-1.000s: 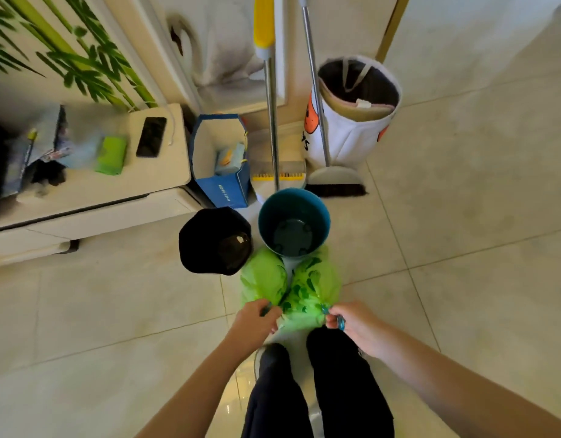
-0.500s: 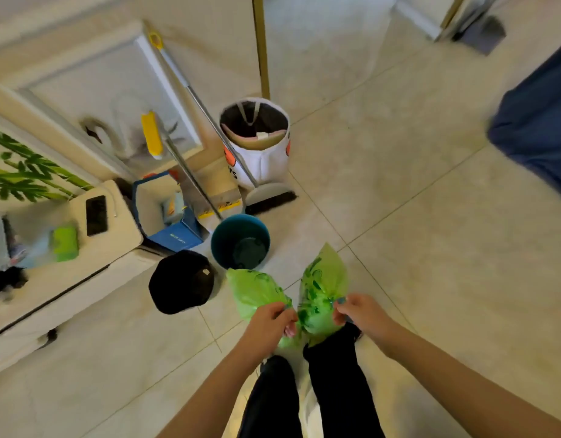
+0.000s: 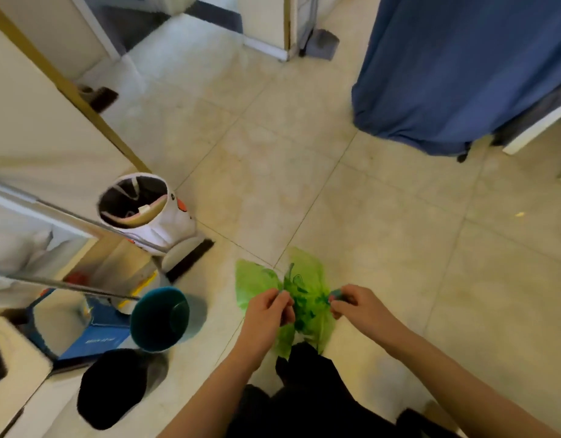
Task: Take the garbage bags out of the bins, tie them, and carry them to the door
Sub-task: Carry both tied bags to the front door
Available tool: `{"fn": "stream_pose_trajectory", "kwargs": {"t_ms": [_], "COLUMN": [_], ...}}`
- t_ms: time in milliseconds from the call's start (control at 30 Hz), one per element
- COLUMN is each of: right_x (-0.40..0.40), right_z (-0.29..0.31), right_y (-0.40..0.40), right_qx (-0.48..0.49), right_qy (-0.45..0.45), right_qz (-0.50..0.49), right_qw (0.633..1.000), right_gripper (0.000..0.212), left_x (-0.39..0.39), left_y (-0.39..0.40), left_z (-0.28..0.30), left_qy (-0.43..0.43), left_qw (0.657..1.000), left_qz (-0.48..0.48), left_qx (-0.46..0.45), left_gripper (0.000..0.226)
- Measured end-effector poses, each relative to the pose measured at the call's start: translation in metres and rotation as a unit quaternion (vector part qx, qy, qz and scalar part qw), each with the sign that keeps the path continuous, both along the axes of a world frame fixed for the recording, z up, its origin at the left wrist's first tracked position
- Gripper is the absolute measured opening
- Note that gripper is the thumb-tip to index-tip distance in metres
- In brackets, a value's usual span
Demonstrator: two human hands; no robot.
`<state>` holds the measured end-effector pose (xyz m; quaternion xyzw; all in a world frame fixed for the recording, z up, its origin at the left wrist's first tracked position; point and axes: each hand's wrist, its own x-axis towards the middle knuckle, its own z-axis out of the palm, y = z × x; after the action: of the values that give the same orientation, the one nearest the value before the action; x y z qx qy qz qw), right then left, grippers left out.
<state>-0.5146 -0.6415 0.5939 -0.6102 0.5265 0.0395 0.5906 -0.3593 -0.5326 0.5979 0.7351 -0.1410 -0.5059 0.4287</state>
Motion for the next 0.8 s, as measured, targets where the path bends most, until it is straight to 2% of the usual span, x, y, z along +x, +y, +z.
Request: {"fn": "stream_pose_trajectory", "kwargs": {"t_ms": [100, 267, 533, 800], "right_x": [-0.036, -0.096, -0.202, -0.328], "right_z": [0.010, 0.025, 0.034, 0.029], "right_y": [-0.036, -0.087, -0.169, -0.249], "right_qx": [-0.004, -0.021, -0.048, -0.087], "right_qy": [-0.024, -0.038, -0.048, 0.035], "right_qz": [-0.073, -0.180, -0.371, -0.464], "right_qw": [0.997, 0.983, 0.926, 0.881], "right_gripper": [0.007, 0.017, 0.016, 0.017], "left_x": [-0.026, -0.073, -0.162, -0.275], "left_y": [-0.057, -0.145, -0.286, -0.427], "left_z": [0.008, 0.022, 0.024, 0.021], "left_qy": [0.005, -0.002, -0.015, -0.010], "left_qw": [0.999, 0.992, 0.968, 0.908], "left_qz": [-0.038, -0.121, -0.242, -0.413], "left_qx": [-0.012, -0.029, -0.060, -0.063], "left_gripper": [0.026, 0.027, 0.027, 0.026]}}
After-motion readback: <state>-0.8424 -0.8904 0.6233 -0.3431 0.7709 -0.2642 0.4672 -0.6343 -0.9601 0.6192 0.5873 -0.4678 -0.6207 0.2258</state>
